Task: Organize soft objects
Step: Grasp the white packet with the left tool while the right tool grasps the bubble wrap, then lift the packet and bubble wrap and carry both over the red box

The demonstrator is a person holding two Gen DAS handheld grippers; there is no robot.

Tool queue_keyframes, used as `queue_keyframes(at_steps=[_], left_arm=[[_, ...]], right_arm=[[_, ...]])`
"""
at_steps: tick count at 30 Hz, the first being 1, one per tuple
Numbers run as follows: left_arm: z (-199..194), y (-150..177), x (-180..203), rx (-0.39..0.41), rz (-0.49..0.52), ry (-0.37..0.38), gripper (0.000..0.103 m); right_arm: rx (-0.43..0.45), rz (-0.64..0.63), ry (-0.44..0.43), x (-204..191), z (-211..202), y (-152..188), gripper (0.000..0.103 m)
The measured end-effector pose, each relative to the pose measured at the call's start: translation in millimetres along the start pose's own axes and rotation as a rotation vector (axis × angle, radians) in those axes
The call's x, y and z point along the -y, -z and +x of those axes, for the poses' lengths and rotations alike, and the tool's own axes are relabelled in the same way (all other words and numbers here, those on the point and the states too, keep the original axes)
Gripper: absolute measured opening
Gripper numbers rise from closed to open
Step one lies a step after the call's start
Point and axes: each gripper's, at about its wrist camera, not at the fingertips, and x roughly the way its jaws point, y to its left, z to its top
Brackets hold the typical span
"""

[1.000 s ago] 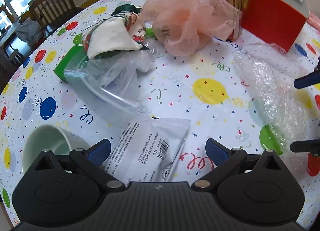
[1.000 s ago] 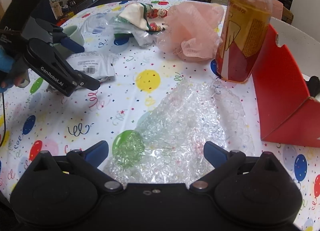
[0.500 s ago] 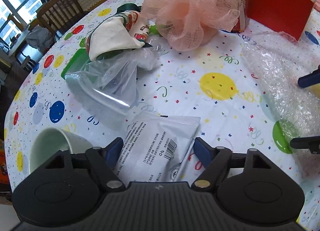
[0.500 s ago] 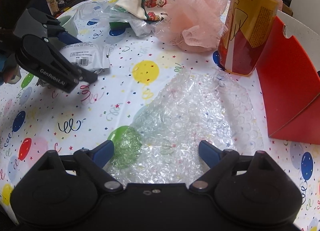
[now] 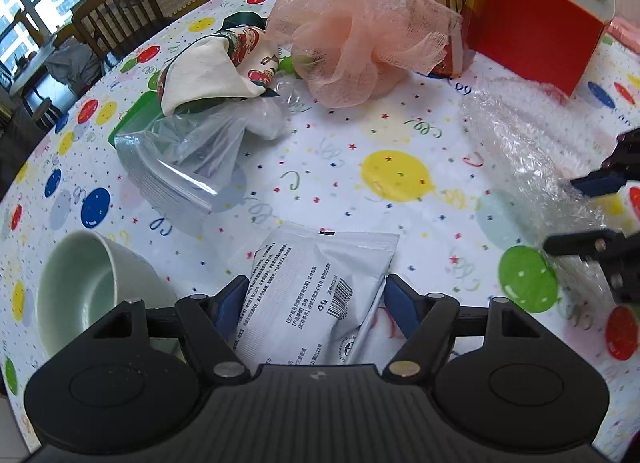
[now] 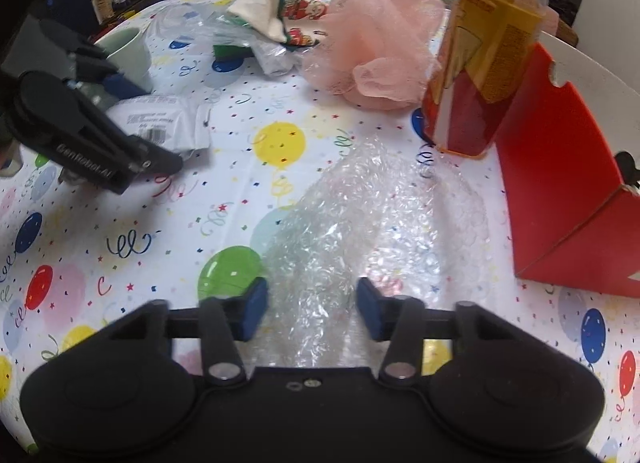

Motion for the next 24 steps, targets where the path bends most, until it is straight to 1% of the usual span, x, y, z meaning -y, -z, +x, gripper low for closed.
queue_keyframes(at_steps=[1, 2, 3, 4, 5, 10, 15, 21, 24], left_arm=[[-1.4, 0.3, 0.7, 0.001, -0.009, 0.007, 0.073], [-2.6, 0.7, 1.1, 0.002, -0.019, 0.014, 0.073], [-3.8, 1.0, 1.5, 0.003, -0.032, 0.022, 0.073], [-5.0, 1.2, 1.8, 0.006, -0.045, 0.029, 0.073], [-6.4, 1.6, 2.0, 0.008, -0.059, 0.037, 0.073], [-16.7, 5.3, -0.7, 0.024, -0.173, 0.101, 0.072], [-30.2, 9.6, -1.9, 0.052, -0.285, 0.168, 0.072], [-53.7, 2.3, 6.8, 0.105, -0.334, 0.208, 0.072], [-68.9, -7.1, 14.8, 0.141, -0.333, 0.218, 0.072]], right_arm=[[0.002, 0.007, -0.002, 2.4, -1.3, 0.5, 0.030], [0.003, 0.016, -0.007, 4.9, -2.2, 1.1, 0.026], [0.003, 0.024, -0.009, 7.2, -3.2, 1.7, 0.019], [0.004, 0.032, -0.012, 9.2, -4.1, 2.7, 0.014], [0.005, 0.042, -0.015, 11.5, -5.5, 3.6, 0.013], [0.037, 0.101, -0.059, 23.5, -23.1, 8.1, 0.010], [0.083, 0.148, -0.101, 36.4, -51.2, 8.1, 0.010], [0.132, 0.168, -0.140, 50.9, -85.8, 1.3, 0.010], [0.152, 0.170, -0.163, 60.8, -102.5, -3.6, 0.010]])
